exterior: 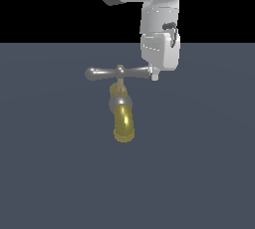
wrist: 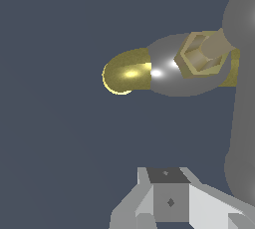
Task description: Turn on the faucet by rotating a designated handle.
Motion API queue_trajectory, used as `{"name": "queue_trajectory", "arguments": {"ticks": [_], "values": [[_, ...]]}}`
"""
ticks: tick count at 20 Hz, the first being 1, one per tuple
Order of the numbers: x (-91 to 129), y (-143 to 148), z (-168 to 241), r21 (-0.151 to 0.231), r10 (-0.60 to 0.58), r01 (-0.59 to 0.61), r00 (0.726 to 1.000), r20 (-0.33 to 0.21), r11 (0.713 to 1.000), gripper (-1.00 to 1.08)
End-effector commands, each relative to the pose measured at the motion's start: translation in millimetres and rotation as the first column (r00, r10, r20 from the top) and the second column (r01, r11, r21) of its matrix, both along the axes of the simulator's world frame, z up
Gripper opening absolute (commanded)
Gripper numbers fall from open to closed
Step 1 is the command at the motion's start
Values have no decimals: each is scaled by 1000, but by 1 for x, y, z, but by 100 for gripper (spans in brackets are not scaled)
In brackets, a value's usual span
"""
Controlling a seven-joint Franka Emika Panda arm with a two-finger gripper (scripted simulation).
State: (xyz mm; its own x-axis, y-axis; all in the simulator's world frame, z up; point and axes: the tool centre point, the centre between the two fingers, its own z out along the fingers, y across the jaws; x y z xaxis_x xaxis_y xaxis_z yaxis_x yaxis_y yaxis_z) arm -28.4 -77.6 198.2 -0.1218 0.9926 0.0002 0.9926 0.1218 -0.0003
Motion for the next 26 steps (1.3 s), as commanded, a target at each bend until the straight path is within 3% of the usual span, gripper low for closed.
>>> {"name": "queue_trajectory", "arguments": {"ticks": [1, 26], "values": [[0, 0, 0, 0, 2, -2, 1000, 0, 1000, -100], [68, -1, 0, 0, 2, -2, 1000, 0, 1000, -100]]}}
